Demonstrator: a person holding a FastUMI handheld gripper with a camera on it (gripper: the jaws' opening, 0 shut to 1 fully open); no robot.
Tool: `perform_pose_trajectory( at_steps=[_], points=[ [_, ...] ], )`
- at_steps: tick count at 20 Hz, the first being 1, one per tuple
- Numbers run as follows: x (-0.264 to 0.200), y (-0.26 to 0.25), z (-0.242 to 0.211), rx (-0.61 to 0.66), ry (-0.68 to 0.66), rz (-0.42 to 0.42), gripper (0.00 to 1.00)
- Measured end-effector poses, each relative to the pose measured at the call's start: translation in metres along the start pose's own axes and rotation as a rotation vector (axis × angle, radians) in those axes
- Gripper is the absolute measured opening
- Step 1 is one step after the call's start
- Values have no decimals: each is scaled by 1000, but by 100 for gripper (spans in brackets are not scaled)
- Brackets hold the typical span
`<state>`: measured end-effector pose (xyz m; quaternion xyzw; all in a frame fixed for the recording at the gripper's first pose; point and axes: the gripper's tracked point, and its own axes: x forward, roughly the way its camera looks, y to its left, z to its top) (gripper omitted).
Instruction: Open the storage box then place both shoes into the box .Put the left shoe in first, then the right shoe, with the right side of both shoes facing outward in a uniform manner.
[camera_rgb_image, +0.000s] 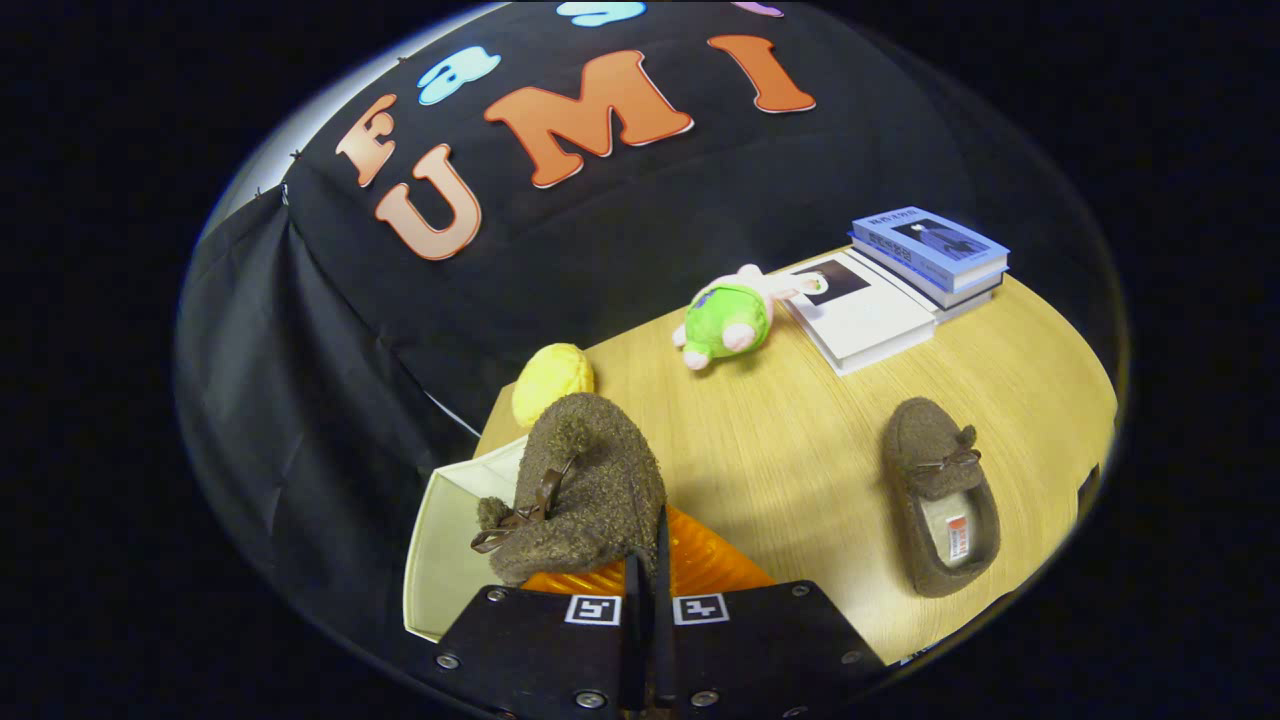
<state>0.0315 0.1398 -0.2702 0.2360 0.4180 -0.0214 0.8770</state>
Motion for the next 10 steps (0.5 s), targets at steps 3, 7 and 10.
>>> perform_pose_trajectory(
  at_steps=[3,7,10],
  points=[
    [-1,41,3,-42,-12,44,5],
    [9,88,-8,-53,23,104,5],
    [20,106,-20,-56,40,106,5]
  ],
)
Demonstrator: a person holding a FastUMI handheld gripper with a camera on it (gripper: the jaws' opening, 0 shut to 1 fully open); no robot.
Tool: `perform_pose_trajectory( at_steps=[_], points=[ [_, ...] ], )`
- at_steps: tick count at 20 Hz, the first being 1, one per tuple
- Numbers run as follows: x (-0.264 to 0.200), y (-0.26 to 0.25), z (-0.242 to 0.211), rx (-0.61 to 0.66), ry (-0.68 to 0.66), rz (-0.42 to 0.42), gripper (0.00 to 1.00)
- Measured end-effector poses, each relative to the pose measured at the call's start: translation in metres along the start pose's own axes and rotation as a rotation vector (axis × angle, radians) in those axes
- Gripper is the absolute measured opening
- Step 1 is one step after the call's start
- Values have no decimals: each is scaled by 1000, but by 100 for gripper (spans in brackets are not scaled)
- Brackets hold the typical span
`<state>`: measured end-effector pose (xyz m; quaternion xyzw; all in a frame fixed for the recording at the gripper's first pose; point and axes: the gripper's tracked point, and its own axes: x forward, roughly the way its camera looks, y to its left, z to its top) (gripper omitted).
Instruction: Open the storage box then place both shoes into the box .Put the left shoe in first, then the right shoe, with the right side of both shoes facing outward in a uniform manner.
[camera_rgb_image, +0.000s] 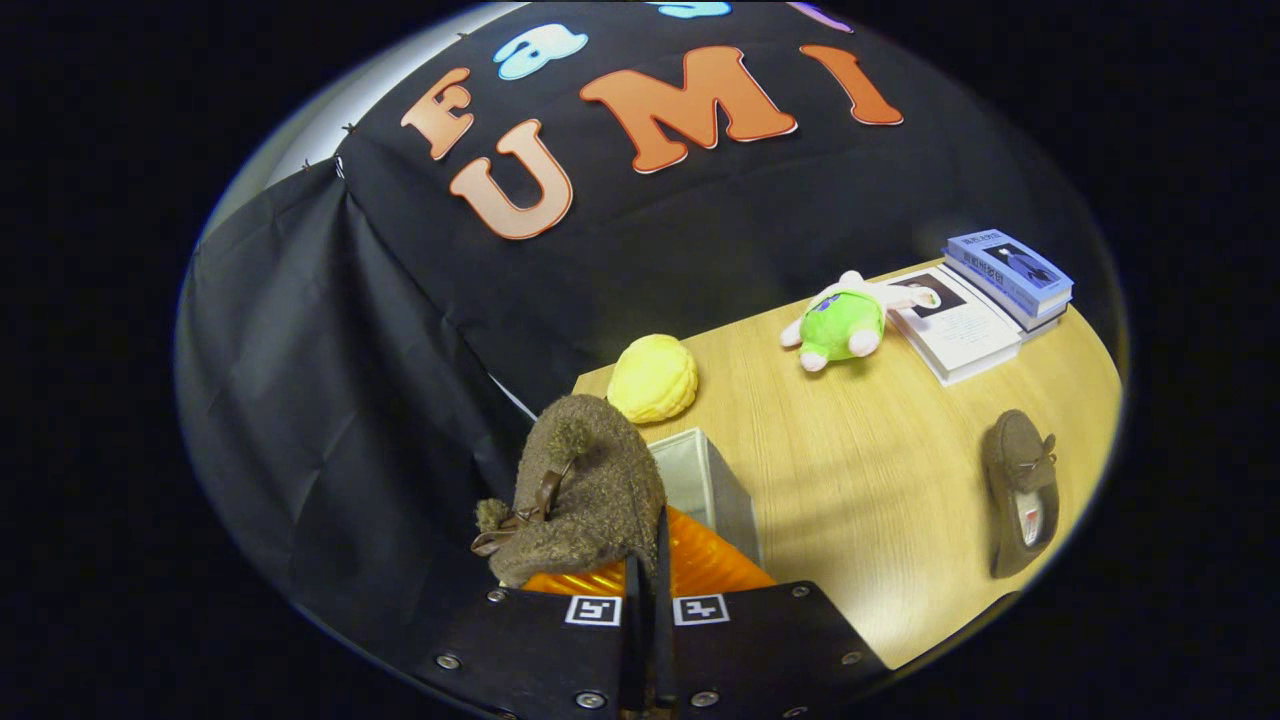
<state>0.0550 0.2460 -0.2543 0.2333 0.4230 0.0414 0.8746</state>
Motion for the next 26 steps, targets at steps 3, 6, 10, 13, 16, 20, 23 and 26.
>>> perform_pose_trajectory(
  at_steps=[3,6,10,13,16,20,23,26],
  points=[
    [18,14,-16,-4,35,-12,5],
    [38,20,-37,-11,76,-52,5],
    [58,22,-57,70,127,-106,8],
    [73,29,-74,106,180,-115,9],
    [76,41,-99,92,275,-75,21],
    [61,63,-104,56,331,57,60],
    [47,55,-86,20,268,93,77],
    [21,41,-54,-77,135,84,85]
  ],
)
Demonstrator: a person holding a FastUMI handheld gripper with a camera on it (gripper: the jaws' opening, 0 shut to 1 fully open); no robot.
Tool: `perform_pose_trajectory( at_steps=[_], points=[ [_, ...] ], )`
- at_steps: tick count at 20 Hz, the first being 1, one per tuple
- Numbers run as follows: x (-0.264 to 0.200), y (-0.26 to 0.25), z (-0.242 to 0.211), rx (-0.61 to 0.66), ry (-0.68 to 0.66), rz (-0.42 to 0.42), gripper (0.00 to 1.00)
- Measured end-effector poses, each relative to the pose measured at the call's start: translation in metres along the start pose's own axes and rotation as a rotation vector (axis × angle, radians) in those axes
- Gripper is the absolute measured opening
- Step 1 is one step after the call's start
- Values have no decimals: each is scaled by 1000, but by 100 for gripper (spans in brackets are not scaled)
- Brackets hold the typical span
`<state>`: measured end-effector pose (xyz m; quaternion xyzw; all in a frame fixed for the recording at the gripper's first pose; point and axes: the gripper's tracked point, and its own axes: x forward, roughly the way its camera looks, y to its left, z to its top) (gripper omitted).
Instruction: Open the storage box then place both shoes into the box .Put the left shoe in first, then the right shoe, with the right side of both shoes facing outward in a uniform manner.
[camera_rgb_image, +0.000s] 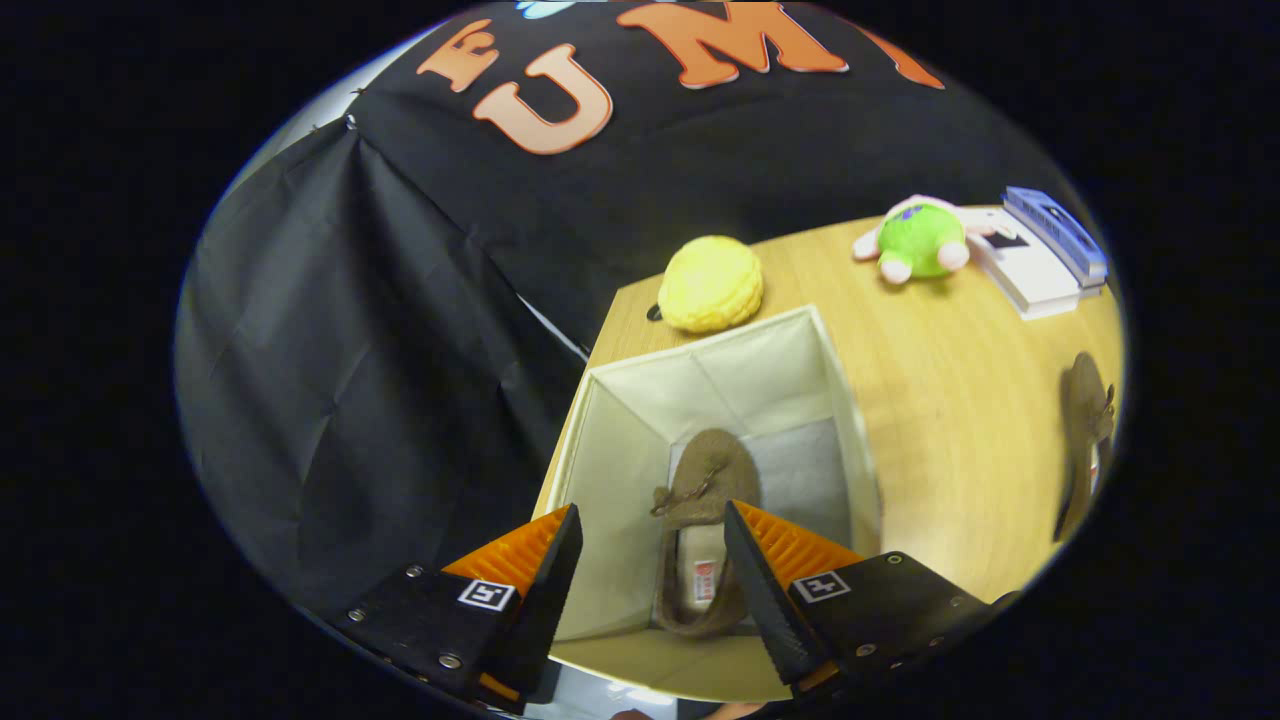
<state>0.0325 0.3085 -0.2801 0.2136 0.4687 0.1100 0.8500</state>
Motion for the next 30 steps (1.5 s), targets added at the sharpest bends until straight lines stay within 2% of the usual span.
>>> perform_pose_trajectory(
  at_steps=[1,3,8,12,18,21,22,25,30],
  points=[
    [-12,-5,8,-24,-34,1,91],
    [-33,-19,18,-48,-93,0,97],
    [-70,-78,26,-127,-177,-60,98],
    [-90,-138,17,-102,-197,-127,99],
    [-112,-221,-3,-3,-163,-231,98],
    [-126,-264,-10,0,-160,-308,97],
    [-130,-274,-12,5,-156,-318,97],
    [-131,-287,-30,63,-96,-270,95],
    [-145,-344,-40,42,-87,-385,90]
  ],
)
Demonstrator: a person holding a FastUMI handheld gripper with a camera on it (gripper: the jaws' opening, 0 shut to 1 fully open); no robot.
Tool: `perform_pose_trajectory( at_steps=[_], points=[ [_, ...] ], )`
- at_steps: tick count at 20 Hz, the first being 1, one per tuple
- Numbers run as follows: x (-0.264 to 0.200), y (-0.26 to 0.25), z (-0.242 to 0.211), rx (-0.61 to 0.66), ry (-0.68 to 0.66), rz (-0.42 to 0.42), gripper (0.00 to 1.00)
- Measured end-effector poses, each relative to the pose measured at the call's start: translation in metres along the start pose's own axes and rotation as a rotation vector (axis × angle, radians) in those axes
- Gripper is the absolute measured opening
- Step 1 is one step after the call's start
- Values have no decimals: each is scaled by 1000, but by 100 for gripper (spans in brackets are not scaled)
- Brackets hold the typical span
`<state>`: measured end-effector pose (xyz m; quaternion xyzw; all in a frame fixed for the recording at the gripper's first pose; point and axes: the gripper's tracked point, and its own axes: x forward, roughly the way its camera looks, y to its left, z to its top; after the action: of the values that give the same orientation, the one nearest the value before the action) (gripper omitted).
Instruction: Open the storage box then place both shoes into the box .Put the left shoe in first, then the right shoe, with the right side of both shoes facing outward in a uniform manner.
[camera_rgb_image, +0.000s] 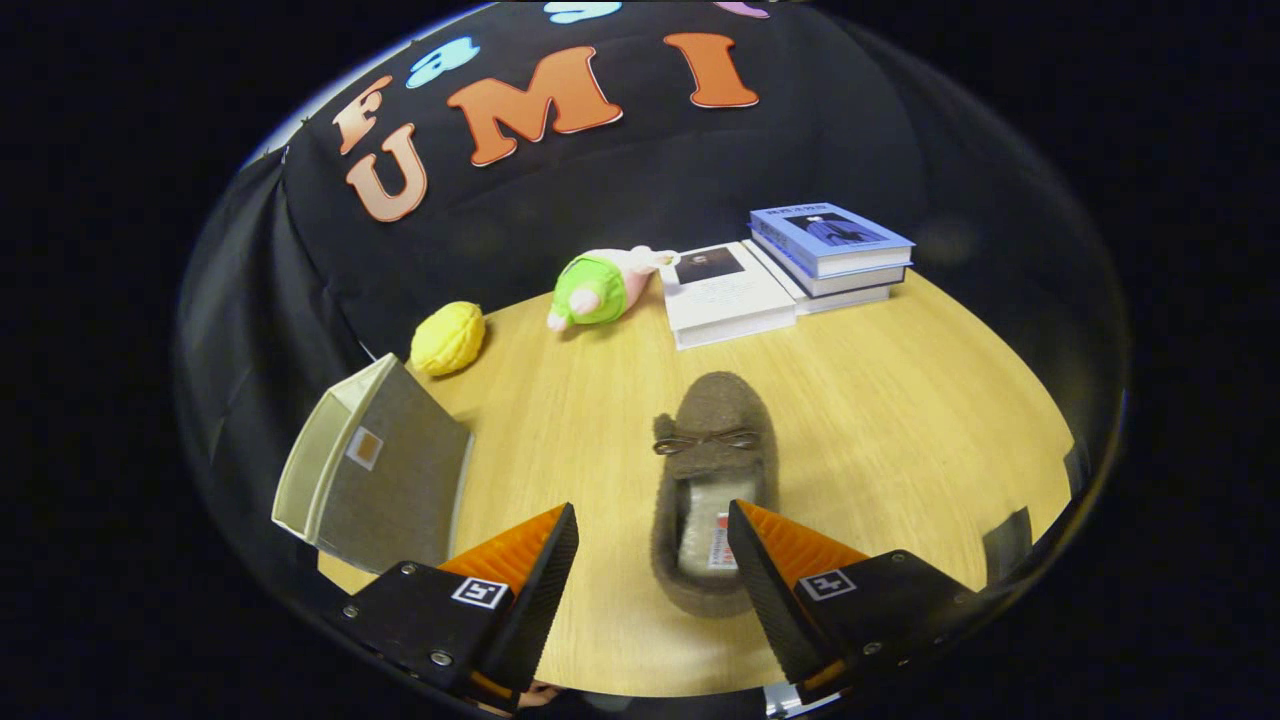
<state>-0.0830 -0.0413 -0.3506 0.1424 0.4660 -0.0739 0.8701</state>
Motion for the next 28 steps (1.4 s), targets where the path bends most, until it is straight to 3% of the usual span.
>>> perform_pose_trajectory(
  at_steps=[3,8,14,17,23,28],
  points=[
    [5,-13,-2,51,30,10,90],
    [29,-45,-12,93,79,-59,89],
    [59,-59,-10,181,113,-108,58],
    [69,-65,-10,273,116,-127,25],
    [65,-65,-3,276,96,-130,4],
    [37,-37,24,287,17,-82,4]
  ],
)
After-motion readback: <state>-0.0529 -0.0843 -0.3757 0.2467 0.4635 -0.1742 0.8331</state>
